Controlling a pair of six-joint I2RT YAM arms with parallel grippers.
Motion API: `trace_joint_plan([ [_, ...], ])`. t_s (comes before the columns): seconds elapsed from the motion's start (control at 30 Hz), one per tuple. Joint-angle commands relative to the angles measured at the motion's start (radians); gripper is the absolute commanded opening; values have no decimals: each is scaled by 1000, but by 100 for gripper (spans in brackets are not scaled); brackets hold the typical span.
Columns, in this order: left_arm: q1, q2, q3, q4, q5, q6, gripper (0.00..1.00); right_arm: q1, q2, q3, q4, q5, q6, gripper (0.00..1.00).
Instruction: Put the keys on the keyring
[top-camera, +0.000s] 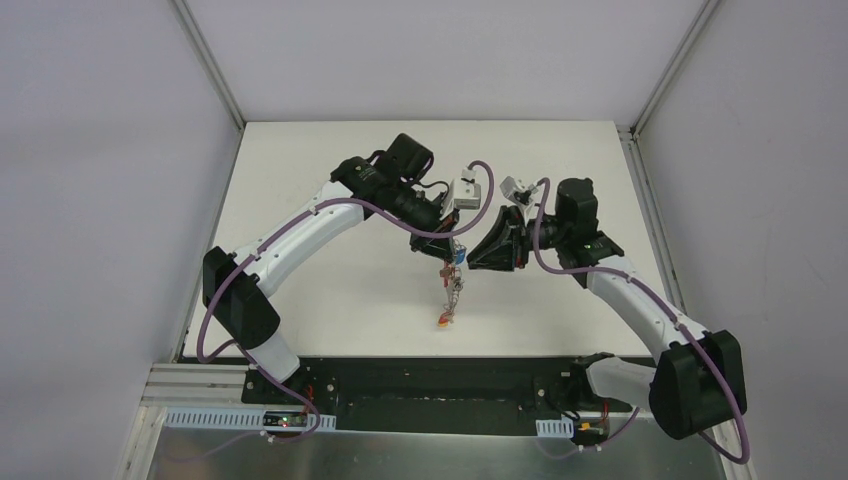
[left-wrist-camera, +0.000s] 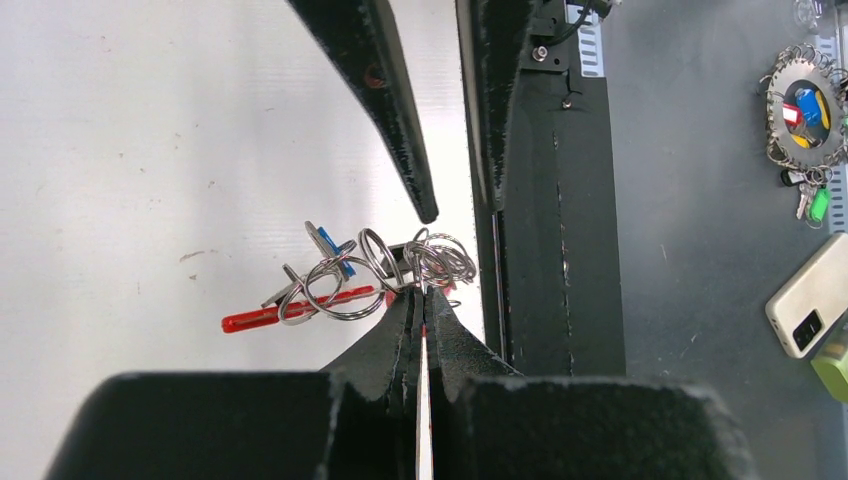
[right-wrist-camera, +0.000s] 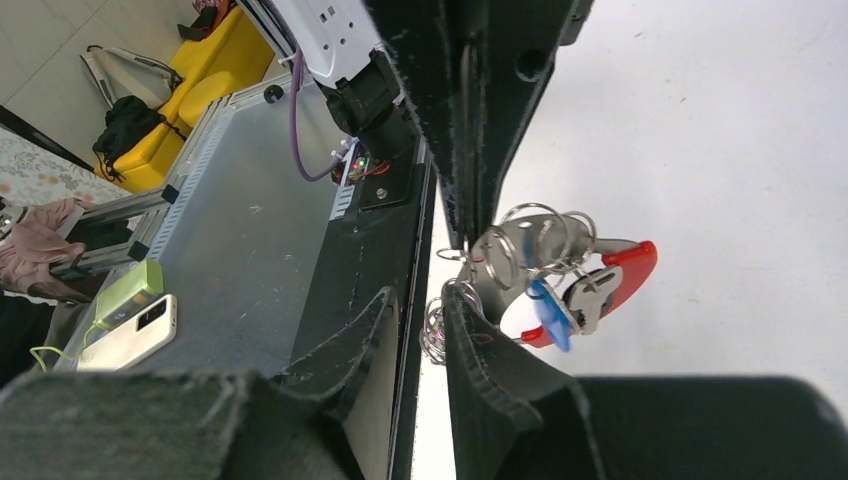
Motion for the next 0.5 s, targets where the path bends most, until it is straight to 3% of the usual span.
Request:
trace_joint_plan([
  [0.0, 0, -45, 13, 41, 30, -13, 0, 4, -74, 48, -31, 0, -65, 26],
  [0.47, 0, -36, 20, 116, 69, -155, 0, 35, -70, 45, -46, 118, -92, 28],
])
